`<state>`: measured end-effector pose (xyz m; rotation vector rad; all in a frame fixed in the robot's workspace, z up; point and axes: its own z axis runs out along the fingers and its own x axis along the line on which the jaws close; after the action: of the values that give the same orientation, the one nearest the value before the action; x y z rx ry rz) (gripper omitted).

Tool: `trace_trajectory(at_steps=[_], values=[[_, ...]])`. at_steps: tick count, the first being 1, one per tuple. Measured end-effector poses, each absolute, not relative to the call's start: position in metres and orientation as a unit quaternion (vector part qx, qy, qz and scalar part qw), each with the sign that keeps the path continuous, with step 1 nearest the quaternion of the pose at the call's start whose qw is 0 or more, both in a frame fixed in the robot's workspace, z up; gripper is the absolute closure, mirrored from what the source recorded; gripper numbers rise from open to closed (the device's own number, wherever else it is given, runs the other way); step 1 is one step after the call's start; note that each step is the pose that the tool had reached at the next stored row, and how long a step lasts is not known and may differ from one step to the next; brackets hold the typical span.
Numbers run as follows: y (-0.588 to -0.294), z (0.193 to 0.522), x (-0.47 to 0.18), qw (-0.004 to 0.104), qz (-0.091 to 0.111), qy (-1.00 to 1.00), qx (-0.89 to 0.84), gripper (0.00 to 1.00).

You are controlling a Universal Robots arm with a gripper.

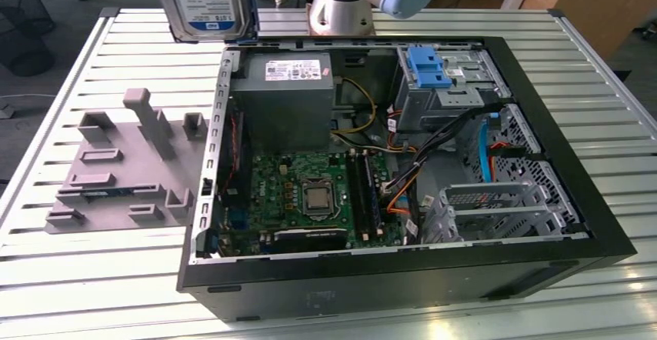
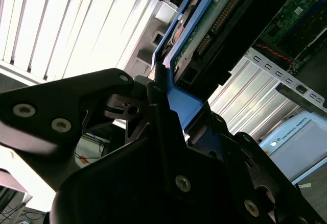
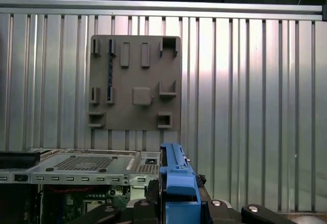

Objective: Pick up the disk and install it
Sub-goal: 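Pick up the disk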

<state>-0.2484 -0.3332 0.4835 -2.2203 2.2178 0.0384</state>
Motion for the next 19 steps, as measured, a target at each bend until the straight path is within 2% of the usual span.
trace_trajectory(at_steps=[19], values=[[-0.3332, 0.4835, -0.2441, 0.002, 0.012, 0.707, -0.707, 0.64]])
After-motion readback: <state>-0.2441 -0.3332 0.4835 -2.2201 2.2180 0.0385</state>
